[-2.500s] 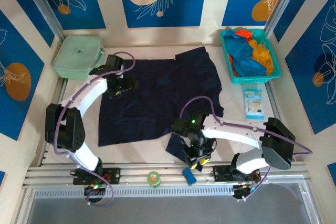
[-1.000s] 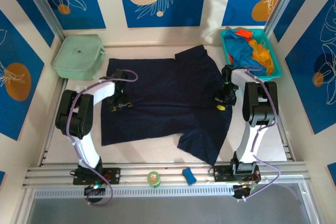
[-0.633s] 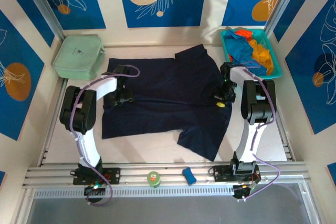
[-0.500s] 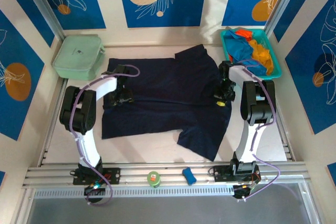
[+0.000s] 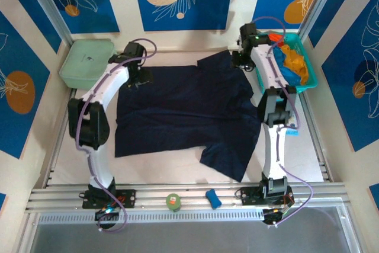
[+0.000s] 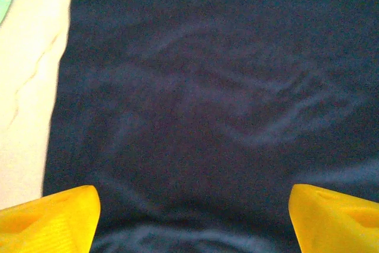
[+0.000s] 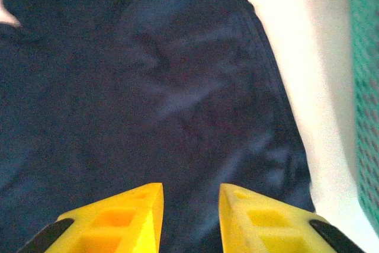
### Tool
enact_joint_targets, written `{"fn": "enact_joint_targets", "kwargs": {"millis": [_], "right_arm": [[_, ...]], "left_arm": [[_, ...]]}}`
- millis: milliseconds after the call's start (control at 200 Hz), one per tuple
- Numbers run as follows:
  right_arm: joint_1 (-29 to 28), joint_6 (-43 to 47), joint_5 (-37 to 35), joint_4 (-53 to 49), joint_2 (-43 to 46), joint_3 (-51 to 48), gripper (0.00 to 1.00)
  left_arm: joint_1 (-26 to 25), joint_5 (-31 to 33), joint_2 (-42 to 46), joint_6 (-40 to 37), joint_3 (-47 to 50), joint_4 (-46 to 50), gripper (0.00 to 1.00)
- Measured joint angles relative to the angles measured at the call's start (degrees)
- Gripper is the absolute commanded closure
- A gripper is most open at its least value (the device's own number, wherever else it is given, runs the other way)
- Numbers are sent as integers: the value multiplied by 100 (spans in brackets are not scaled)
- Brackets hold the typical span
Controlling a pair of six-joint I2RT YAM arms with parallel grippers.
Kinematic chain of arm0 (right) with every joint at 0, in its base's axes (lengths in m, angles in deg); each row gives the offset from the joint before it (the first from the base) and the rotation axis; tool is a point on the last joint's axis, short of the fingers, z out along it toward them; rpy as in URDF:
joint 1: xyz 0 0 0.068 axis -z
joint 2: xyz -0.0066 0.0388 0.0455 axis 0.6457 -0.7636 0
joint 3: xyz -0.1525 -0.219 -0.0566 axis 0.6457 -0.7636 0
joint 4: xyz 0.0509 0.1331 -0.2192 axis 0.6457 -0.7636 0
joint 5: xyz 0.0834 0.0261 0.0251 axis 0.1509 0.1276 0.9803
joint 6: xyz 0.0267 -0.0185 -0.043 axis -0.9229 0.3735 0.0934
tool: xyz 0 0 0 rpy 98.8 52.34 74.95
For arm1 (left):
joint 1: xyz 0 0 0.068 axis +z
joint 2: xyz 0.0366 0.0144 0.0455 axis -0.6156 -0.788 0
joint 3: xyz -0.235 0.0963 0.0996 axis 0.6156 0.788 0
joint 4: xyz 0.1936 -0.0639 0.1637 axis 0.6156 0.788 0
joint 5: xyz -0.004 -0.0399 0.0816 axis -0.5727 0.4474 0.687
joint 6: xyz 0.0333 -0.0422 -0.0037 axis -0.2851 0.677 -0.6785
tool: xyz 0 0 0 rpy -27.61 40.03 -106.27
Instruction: Fold and stack the t-shirts
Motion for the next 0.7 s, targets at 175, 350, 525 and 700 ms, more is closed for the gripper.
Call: {"fn": "enact_joint_targets", "kwargs": {"millis": [175, 350, 525, 700], "right_arm": [[0, 380, -33, -280, -1926, 1692, 65], [0, 525, -146, -269, -1853, 1344, 78], [0, 496, -422, -286, -1589, 667, 99], [17, 315, -688, -55, -656, -1034, 100]], "left_arm": [[2, -66, -1390, -2, -960, -103, 20], [4, -81, -2085, -2, -1274, -48, 21], [7, -46, -2103, -2, -1045, -74, 22], [22, -39, -1652, 2, -216, -459, 24]]}}
